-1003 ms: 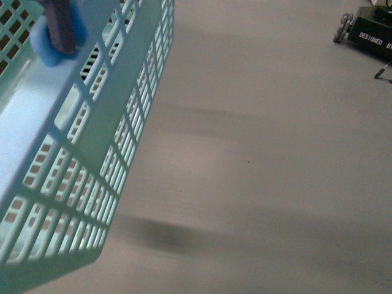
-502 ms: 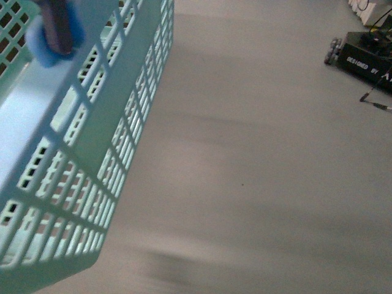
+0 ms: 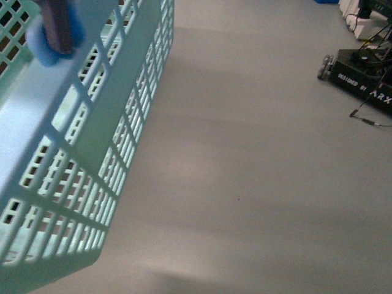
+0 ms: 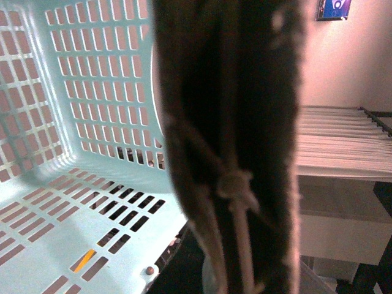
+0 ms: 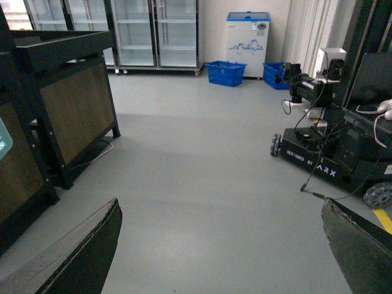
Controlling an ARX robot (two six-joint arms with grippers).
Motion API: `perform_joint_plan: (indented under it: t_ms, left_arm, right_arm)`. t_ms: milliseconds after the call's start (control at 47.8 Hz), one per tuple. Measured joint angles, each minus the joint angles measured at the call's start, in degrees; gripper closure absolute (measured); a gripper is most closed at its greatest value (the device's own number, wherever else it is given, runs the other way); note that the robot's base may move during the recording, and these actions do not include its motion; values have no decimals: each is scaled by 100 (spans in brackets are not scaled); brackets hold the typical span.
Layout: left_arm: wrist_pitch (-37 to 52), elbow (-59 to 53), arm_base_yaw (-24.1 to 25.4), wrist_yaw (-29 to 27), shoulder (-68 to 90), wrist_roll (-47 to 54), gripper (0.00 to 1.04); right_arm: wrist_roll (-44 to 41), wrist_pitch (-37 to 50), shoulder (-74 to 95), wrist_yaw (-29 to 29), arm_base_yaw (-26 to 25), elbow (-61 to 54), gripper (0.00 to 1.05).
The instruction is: Pick mango and avocado into basket
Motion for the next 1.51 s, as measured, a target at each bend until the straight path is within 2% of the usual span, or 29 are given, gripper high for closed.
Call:
perform_joint_plan:
  t_ms: [1505]
  left_arm:
    - [0, 37, 0, 0, -20, 0, 97]
  right_arm:
    - [0, 0, 0, 2, 0, 0, 8]
